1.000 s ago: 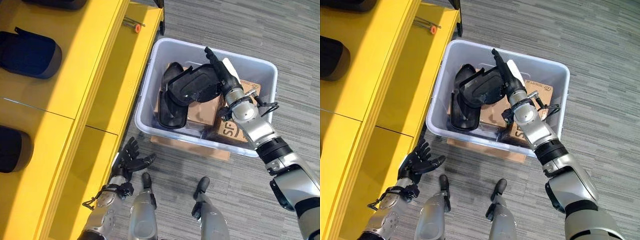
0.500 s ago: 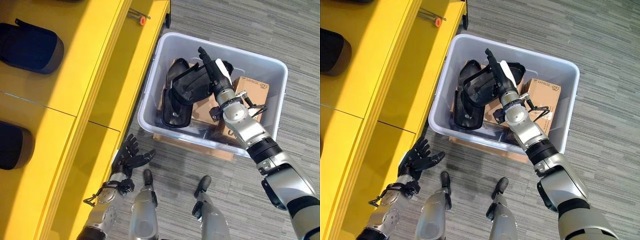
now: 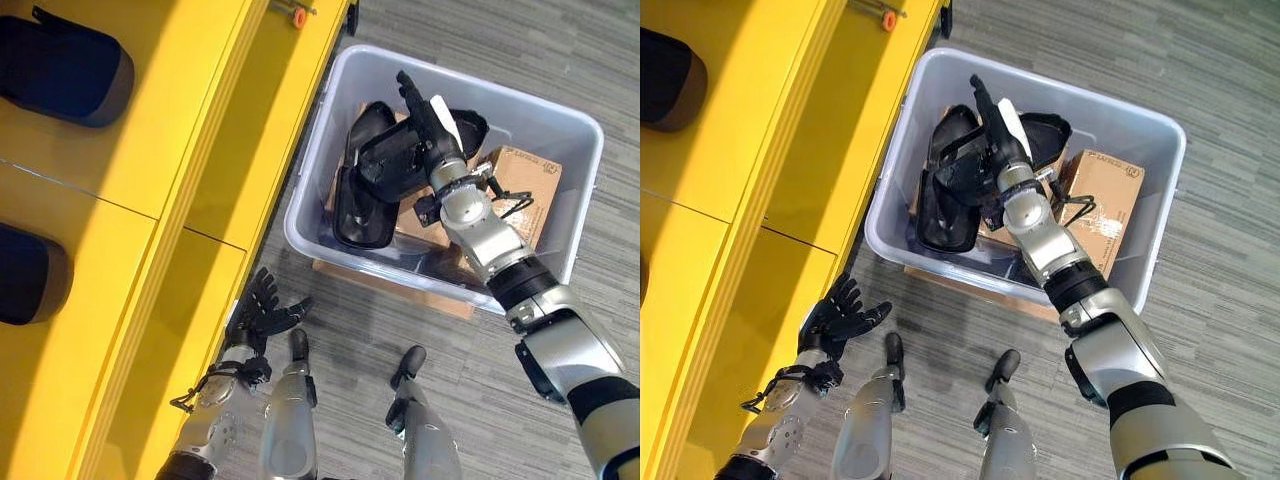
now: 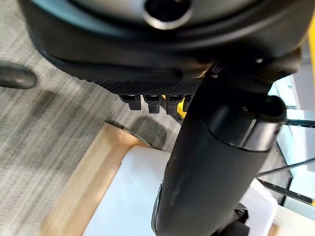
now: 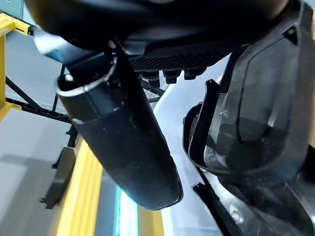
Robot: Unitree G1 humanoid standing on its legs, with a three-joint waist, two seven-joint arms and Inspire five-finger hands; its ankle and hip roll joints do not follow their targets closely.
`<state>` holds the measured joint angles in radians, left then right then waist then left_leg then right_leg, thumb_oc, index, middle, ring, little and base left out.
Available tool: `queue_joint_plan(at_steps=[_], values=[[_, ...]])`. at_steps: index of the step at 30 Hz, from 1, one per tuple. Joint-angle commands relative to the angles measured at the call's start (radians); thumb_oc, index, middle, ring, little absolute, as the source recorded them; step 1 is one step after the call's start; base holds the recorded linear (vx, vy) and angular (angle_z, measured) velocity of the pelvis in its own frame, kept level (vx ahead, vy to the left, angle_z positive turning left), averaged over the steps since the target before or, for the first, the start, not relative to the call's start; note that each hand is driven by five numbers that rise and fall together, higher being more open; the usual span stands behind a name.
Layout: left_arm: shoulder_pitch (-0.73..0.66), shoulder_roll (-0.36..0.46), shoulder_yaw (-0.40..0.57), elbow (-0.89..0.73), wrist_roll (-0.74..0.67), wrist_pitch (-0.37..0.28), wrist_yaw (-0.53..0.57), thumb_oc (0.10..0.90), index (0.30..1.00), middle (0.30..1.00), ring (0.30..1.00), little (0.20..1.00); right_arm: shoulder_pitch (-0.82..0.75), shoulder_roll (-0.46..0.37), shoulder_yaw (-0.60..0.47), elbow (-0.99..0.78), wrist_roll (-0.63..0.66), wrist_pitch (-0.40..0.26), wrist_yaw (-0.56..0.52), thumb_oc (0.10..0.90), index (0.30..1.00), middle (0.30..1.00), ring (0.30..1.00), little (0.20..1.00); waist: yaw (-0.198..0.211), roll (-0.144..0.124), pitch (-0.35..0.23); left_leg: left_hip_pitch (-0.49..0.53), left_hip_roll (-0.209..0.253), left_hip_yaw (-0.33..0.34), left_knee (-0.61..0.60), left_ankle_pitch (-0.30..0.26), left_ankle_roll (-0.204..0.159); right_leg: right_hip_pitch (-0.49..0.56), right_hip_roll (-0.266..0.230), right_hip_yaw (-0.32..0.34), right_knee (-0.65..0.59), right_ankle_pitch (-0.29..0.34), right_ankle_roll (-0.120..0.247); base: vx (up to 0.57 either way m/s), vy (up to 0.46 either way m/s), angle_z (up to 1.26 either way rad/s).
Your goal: Move parts from the plastic box to the shelf.
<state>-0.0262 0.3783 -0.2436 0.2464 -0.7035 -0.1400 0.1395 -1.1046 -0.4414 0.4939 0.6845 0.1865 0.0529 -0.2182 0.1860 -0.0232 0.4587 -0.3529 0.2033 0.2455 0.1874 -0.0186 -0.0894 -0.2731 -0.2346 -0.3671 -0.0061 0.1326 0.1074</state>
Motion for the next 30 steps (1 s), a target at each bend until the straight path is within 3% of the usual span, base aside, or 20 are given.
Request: queue_joint_plan(at_steps=[1, 30], values=[[-0.002, 0.059, -0.038, -0.119, -0.020, -0.086, 0.005, 0.900, 1.000, 1.000, 1.000, 1.000, -0.196, -0.025, 0.014, -0.003, -0.056, -0.073, -0.046, 0.900, 1.000, 1.000, 1.000, 1.000, 0.011, -0.021, -0.014, -0.069, 0.057, -0.013, -0.016, 0.074, -0.044, 0.120, -0.112, 0.084, 0.069, -0.019, 0.108, 0.01, 0.015, 0.07], [-0.091, 0.033, -0.074, -0.109, -0.024, -0.120, 0.062, 0.900, 1.000, 1.000, 1.000, 1.000, -0.263, -0.001, 0.067, 0.148, -0.153, -0.061, -0.069, 0.900, 1.000, 1.000, 1.000, 1.000, -0.009, 0.031, 0.045, -0.174, 0.029, 0.000, -0.006, 0.059, -0.030, 0.020, -0.133, 0.105, 0.065, 0.018, 0.118, 0.01, 0.007, 0.03]])
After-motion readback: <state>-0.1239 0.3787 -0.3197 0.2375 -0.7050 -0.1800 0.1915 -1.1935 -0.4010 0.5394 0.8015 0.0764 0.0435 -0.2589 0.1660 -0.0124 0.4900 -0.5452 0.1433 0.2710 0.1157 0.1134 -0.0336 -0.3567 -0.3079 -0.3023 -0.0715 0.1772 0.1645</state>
